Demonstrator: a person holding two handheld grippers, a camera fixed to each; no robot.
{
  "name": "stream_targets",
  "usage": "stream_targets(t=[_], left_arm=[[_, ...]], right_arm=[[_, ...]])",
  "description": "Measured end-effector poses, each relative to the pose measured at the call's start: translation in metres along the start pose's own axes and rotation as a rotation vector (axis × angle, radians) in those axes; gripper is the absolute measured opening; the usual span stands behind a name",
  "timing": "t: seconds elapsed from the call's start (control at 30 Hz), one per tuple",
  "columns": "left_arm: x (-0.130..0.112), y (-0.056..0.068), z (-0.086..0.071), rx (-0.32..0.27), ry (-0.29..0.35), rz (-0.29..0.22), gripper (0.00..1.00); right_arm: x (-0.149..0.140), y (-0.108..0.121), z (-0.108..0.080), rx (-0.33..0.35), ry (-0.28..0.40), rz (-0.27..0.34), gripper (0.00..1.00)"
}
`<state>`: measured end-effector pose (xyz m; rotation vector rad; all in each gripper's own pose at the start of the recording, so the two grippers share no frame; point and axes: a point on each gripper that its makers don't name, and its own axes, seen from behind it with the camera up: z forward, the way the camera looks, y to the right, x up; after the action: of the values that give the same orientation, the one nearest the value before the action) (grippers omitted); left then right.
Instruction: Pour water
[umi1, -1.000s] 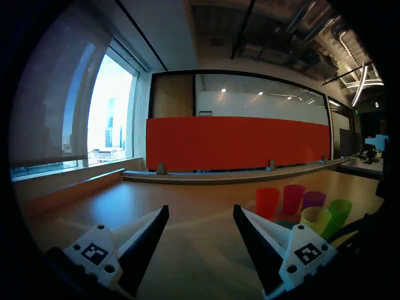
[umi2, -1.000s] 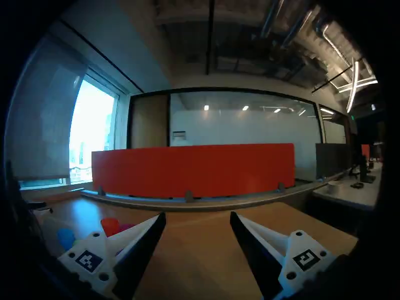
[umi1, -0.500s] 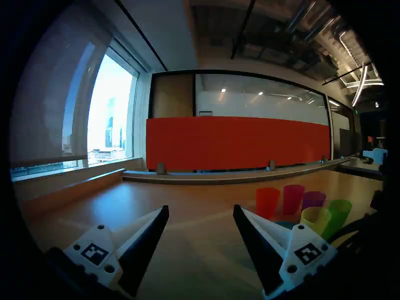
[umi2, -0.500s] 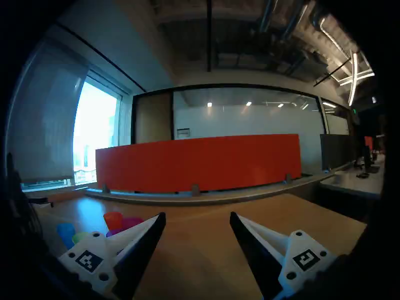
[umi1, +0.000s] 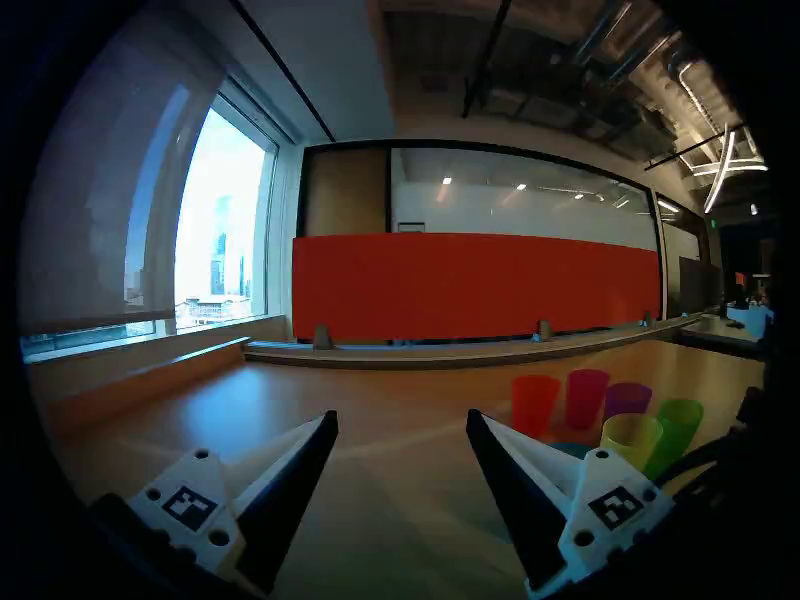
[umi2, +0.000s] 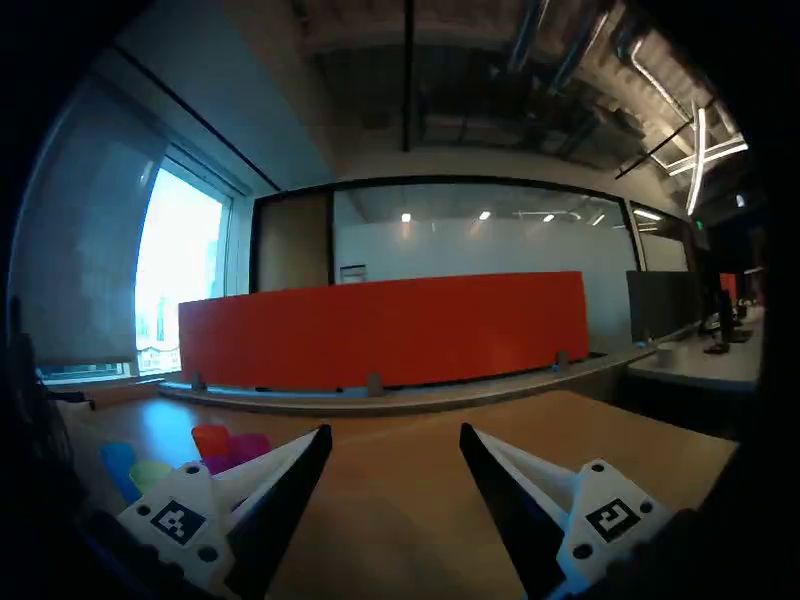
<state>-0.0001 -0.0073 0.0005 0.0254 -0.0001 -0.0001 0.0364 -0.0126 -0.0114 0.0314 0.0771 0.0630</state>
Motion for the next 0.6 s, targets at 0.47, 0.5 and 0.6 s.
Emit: stream_targets(t=[0.47, 0.5, 0.6], left_arm=[[0.000, 0.000, 0.000, 0.000, 0.000, 0.000, 0.96], [0.000, 0.000, 0.000, 0.000, 0.000, 0.000, 0.96], [0.000, 0.000, 0.000, 0.000, 0.000, 0.000, 0.96]], right_arm=[[-0.015, 0.011, 0.004, -0.016, -0.019, -0.045, 0.99], [-0.016, 0.012, 0.005, -0.017, -0.020, -0.045, 0.99], [-0.018, 0.013, 0.005, -0.020, -0.023, -0.047, 0.99]])
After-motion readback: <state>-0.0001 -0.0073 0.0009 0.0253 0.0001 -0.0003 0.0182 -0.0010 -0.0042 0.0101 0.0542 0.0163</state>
